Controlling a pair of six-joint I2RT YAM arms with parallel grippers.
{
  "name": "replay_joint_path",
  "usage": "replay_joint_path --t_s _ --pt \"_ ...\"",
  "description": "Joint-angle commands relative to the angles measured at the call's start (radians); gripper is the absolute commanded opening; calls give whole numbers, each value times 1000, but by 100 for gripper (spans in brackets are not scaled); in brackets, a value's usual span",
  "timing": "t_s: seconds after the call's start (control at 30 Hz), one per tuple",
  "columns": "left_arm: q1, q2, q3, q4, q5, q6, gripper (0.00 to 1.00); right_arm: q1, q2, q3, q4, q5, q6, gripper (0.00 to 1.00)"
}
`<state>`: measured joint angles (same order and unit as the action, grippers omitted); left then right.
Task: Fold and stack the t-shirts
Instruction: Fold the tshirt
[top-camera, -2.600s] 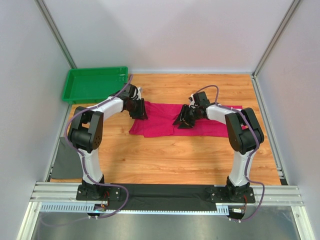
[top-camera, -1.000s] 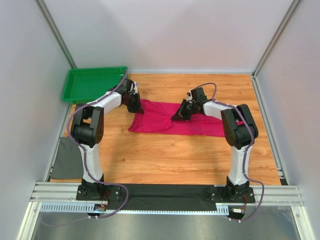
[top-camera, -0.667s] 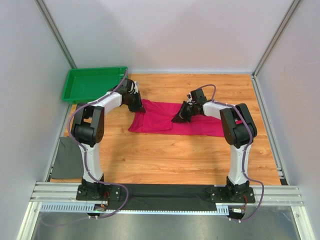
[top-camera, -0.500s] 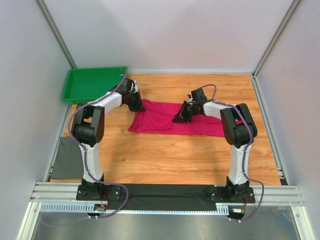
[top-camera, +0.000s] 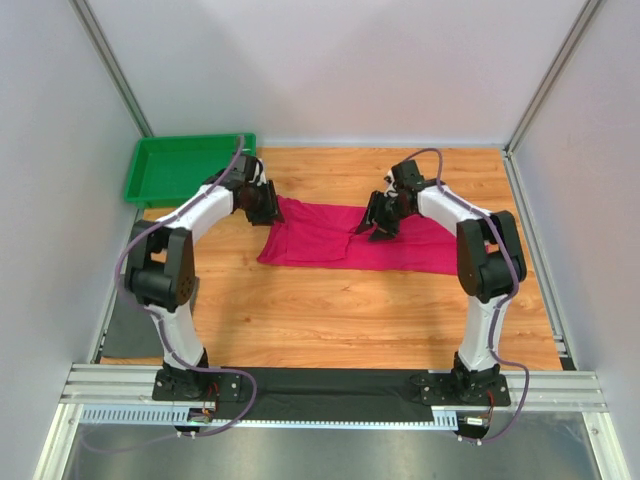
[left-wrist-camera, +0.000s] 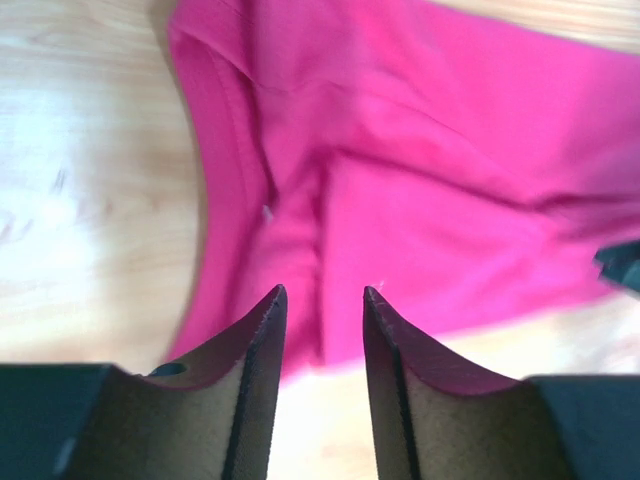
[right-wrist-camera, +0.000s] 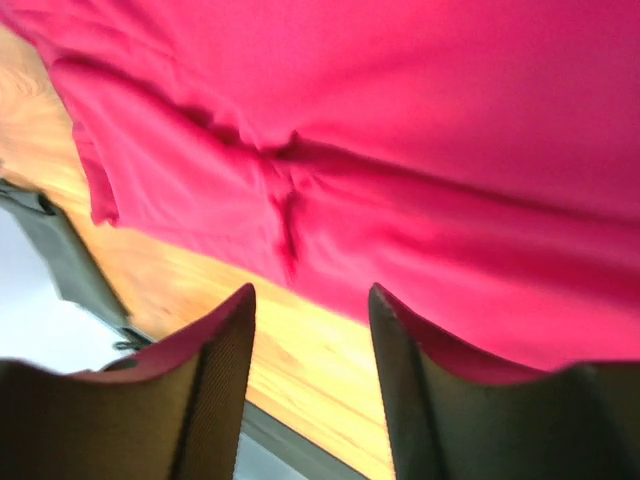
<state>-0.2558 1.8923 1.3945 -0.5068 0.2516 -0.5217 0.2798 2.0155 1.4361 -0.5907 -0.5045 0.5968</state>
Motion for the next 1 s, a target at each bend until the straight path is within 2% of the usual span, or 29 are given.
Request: replay_joint_path --t_s 0.0,0.17,0.2,0.4,0.5,0.53,0.57,0.6,0.77,0.87,0.9,0.93,0.97 --pt "-26 -196 -21 -41 -17 -6 46 -63 -159 69 -219 161 -189 52" --pt "-161 -201 -31 -53 -106 -67 53 -134 -112 208 -354 256 -373 61" --pt "-172 -190 -29 -53 -120 -131 54 -146 -92 230 -383 276 -424 62" --pt "-269 -99 -32 25 -235 -259 49 -211 -28 305 -423 362 -476 58" --pt "-284 -18 16 13 -239 -300 48 -222 6 331 -437 405 -566 62" --pt "-287 2 32 -21 -250 -319 50 -223 11 336 -436 420 -586 65" --pt "-292 34 44 -27 -249 -328 51 -240 11 337 -431 361 -592 69" --pt "-293 47 58 -33 -279 -342 52 -244 8 324 -398 331 -592 99" --pt "-295 57 92 -64 -333 -371 53 -228 -27 271 -322 270 -660 100" --pt "-296 34 92 -67 -373 -374 57 -193 -69 207 -253 285 -699 100" --pt "-296 30 98 -78 -383 -386 64 -186 -70 192 -229 276 -727 100" --pt "-299 22 97 -78 -380 -391 65 -182 -69 172 -219 255 -745 100" --pt "-303 21 98 -76 -374 -397 79 -165 -66 156 -212 224 -770 100"
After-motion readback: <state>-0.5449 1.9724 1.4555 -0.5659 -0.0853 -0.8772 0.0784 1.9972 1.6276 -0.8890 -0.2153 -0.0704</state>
